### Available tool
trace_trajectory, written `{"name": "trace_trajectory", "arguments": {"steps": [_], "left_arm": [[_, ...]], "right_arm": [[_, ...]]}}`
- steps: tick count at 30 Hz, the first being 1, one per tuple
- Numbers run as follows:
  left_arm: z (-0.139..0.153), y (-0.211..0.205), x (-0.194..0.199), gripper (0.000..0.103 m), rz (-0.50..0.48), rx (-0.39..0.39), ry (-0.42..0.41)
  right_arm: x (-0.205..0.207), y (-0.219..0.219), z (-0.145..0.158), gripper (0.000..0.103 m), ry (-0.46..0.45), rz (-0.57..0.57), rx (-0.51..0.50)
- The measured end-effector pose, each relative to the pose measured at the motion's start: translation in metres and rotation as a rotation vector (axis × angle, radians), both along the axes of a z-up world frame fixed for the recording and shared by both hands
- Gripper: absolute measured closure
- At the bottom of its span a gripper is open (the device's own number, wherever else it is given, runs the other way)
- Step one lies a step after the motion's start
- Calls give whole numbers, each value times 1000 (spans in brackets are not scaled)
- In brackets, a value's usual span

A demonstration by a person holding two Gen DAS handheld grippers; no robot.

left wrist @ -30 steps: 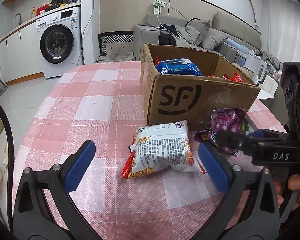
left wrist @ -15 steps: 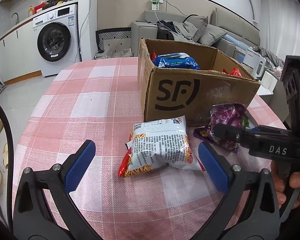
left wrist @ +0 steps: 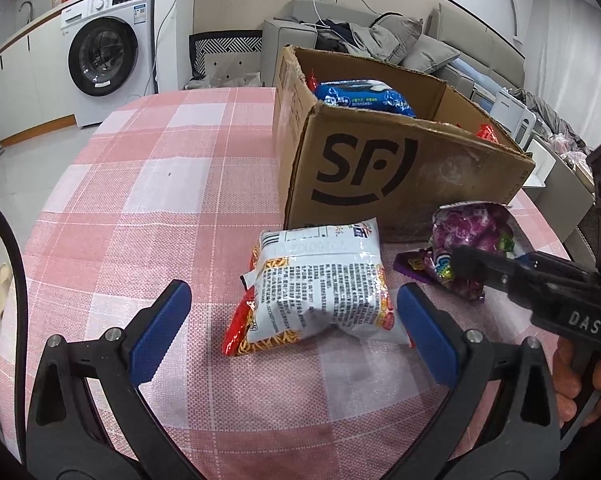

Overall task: Organize snacks
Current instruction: 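Grasp the purple candy bag with the right tool while the left grasps the white chip bag, then lift and carry both held bags over the cardboard box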

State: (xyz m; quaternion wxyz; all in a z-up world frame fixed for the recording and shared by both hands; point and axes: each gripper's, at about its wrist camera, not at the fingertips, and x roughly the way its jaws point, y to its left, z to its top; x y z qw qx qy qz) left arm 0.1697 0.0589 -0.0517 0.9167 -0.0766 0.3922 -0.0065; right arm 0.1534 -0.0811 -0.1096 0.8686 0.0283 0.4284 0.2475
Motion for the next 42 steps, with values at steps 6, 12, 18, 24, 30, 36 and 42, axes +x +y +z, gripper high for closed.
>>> {"name": "trace_trajectory", "arguments": {"steps": [6, 12, 18, 24, 30, 36, 42], "left_arm": [[-6, 0, 7, 1, -6, -1, 16], [-11, -1, 14, 3, -14, -13, 33], [-11, -3, 11, 25, -60, -38, 24], [-9, -3, 3, 36, -62, -39, 8], [-6, -5, -7, 38, -82, -45, -5], [0, -6, -15, 38, -85, -47, -26], [9, -10, -23, 38, -87, -37, -57]], "right_arm": [[-13, -13, 8, 70, -9, 31, 17], [-19, -27, 14, 85, -20, 45, 25], [-23, -32, 13, 85, -14, 46, 36], [-24, -29, 15, 85, -21, 58, 46], [-26, -31, 17, 85, -22, 61, 59], [-27, -34, 23, 85, -29, 64, 75], [-29, -37, 28, 85, -39, 67, 86]]}}
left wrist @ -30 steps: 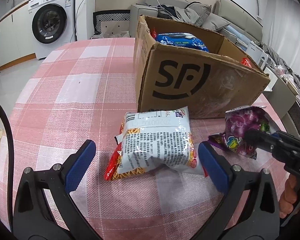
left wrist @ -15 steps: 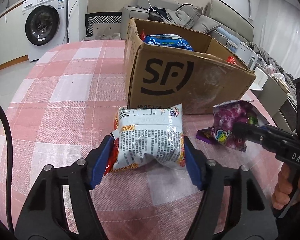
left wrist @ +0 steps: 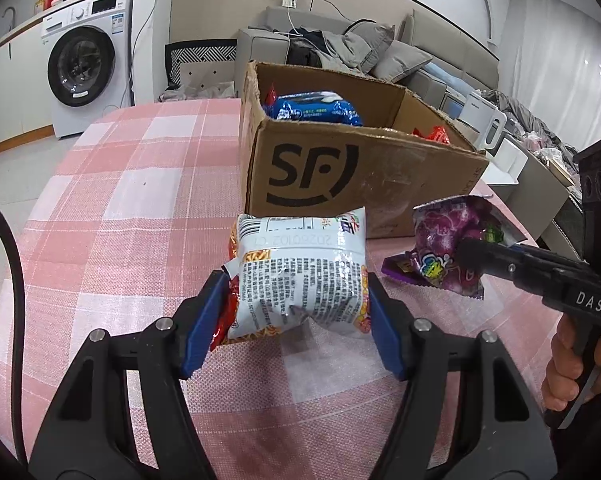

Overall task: Organize snacks
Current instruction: 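Lift and carry both held bags over the cardboard box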

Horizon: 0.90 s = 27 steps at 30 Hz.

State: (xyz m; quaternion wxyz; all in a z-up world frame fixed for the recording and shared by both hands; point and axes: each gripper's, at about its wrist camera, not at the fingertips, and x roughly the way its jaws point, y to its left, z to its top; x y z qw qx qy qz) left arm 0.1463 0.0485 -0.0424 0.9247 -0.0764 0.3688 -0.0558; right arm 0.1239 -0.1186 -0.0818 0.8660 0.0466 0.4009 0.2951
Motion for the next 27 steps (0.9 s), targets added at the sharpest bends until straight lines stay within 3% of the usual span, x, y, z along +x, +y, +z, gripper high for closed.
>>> {"name": "trace_trajectory", "arguments": {"steps": [27], "left_arm": [[63, -20, -39, 38, -13, 10, -139]], "right_arm": [[-23, -7, 43, 85, -92, 6, 62]]}}
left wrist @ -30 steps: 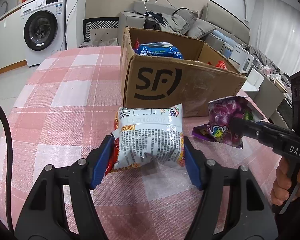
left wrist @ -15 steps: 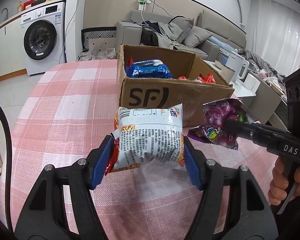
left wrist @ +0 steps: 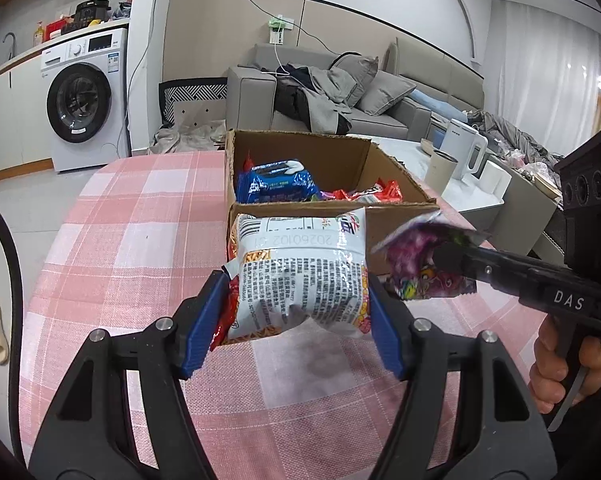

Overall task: Organize snacks
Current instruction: 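Lift and carry both held bags over the cardboard box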

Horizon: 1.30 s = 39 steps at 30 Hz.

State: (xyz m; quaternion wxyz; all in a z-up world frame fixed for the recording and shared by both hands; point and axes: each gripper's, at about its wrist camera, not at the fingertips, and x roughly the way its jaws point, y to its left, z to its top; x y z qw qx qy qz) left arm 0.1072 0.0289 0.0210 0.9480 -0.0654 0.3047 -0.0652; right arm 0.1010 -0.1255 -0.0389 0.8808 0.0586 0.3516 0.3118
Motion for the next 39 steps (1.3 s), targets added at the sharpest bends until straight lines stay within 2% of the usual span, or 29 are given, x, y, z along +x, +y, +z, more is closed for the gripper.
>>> {"name": "trace_trajectory", "arguments": {"steps": [9, 23, 39], "left_arm": [[7, -3, -4, 38, 0, -3, -1], [34, -2, 2, 38, 22, -31, -55], [79, -3, 52, 38, 34, -14, -103]], "right_arm": [[-1, 3, 2, 87, -10, 3, -6], [-8, -12, 38, 87, -85, -26, 69], [12, 3, 82, 87, -176, -46, 69]]}}
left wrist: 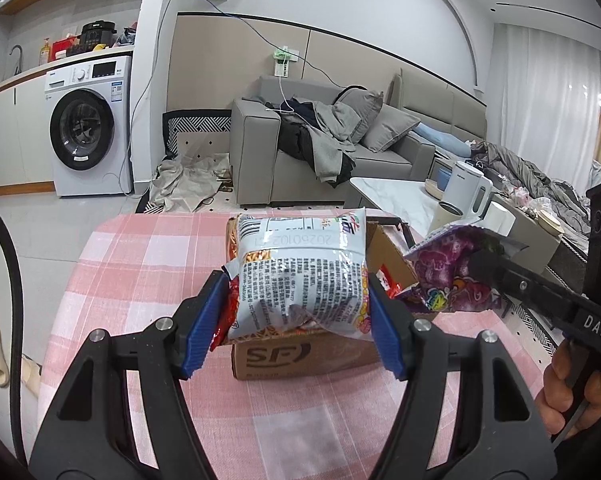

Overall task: Organize snacks
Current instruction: 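Lift and carry both held bags over the cardboard box, then lower both bags into the box and open both tools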

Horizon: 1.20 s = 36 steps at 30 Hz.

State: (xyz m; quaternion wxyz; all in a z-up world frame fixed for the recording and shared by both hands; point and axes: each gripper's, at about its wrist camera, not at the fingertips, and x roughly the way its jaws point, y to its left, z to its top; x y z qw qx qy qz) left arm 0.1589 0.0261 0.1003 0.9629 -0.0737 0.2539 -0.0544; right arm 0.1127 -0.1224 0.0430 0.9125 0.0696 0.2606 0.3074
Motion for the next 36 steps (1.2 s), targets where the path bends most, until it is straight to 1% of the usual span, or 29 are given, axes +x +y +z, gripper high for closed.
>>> {"name": "trace_trajectory", "arguments": {"steps": [6, 10, 17, 27, 36], "left_arm": [[3, -3, 23, 38, 9, 7, -3], [1, -4, 41, 38, 13, 17, 5], [-6, -9, 69, 38, 34, 41, 12], [-20, -6, 103, 38, 54, 46, 41], [-34, -11, 123, 38, 56, 52, 60]], "right_arm": [[14, 4, 11, 87, -15, -9, 3], [25, 6, 13, 87, -20, -18, 10], [47, 12, 1, 87, -2, -26, -1], [77, 12, -11, 87, 23, -65, -6], [95, 14, -24, 87, 43, -96, 2]]}}
